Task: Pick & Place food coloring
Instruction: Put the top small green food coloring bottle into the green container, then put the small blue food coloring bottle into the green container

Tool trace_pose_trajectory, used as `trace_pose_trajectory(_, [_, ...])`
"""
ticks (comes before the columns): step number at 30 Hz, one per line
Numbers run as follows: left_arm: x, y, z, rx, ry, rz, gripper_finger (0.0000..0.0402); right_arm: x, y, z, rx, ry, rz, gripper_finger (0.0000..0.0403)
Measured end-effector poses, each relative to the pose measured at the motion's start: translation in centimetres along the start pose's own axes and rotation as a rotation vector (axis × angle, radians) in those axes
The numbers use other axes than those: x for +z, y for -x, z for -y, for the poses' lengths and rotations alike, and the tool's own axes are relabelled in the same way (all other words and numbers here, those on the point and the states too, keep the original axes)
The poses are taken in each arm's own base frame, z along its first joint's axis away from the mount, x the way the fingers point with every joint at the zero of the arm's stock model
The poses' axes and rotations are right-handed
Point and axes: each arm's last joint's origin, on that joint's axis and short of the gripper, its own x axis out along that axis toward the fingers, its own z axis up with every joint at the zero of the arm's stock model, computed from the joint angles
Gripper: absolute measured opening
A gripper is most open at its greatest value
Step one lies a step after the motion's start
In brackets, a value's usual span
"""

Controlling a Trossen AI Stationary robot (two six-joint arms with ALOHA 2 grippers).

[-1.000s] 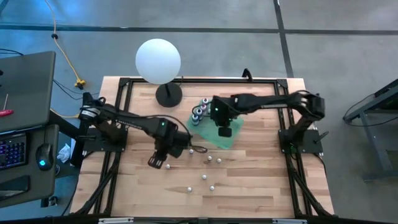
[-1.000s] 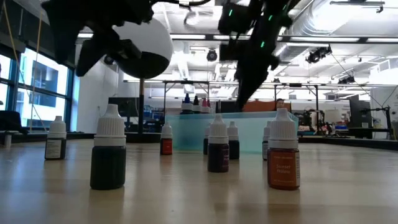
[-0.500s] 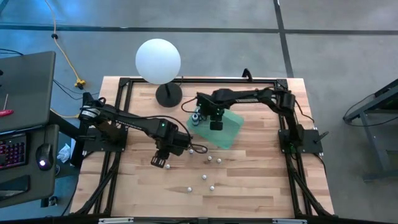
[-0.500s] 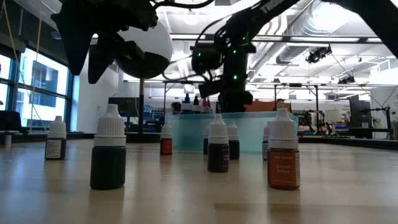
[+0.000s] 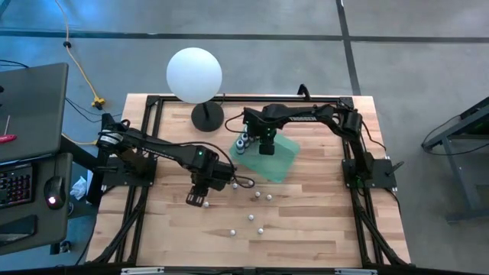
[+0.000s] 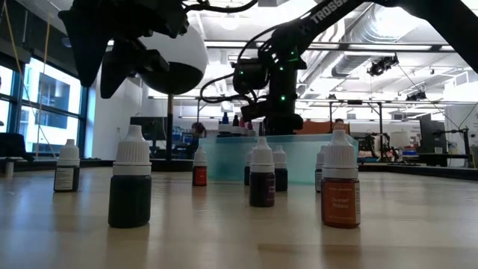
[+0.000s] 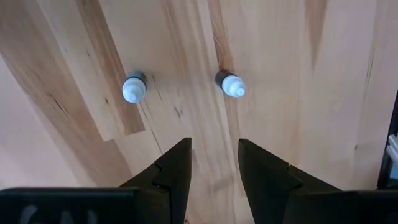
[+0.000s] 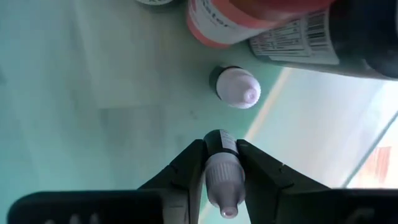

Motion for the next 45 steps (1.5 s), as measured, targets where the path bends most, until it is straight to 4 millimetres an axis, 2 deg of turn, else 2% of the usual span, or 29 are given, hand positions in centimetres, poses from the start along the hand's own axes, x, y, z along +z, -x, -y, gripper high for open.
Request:
trace_pose_trajectory(6, [0.0,0.0,0.0,0.0,0.01,0.0,0.0128,0.0,0.0,0.0,0.002,-0.001,0.002,0.0084])
trace_pose_trajectory(16, [0.0,0.0,0.0,0.0,0.013,0.001,0.0128,0.0,0.0,0.0,0.013,-0.003,0.007,0.0115])
trace_pose_trajectory(21, [0.0,0.0,0.0,0.0,0.013,0.001,0.0128,0.0,0.0,0.0,0.014,-0.002,0.002,0.0118])
trace_pose_trajectory(26, [0.0,0.0,0.0,0.0,0.012,0.004,0.0128,0.0,0.9,-0.5,-0.01,0.019,-0.054,0.0118])
trace_pose_trajectory(32, [0.7,0.0,0.0,0.001,0.021,0.067,0.0128,0.6,4.5,-1.7,-0.1,0.095,-0.155,0.0118])
trace_pose_trajectory(39, [0.9,0.1,0.0,-0.001,0.121,0.096,0.0128,1.1,10.9,-3.3,-0.191,0.131,-0.227,0.0119])
trace_pose_trajectory(42, [1.0,0.0,0.2,0.015,0.176,0.101,0.0128,0.4,14.0,-3.6,-0.177,0.101,-0.168,0.0119])
trace_pose_trajectory(45, [1.1,0.0,0.4,0.079,0.214,0.118,0.0128,-1.6,17.0,-3.2,-0.083,0.065,-0.044,0.0119])
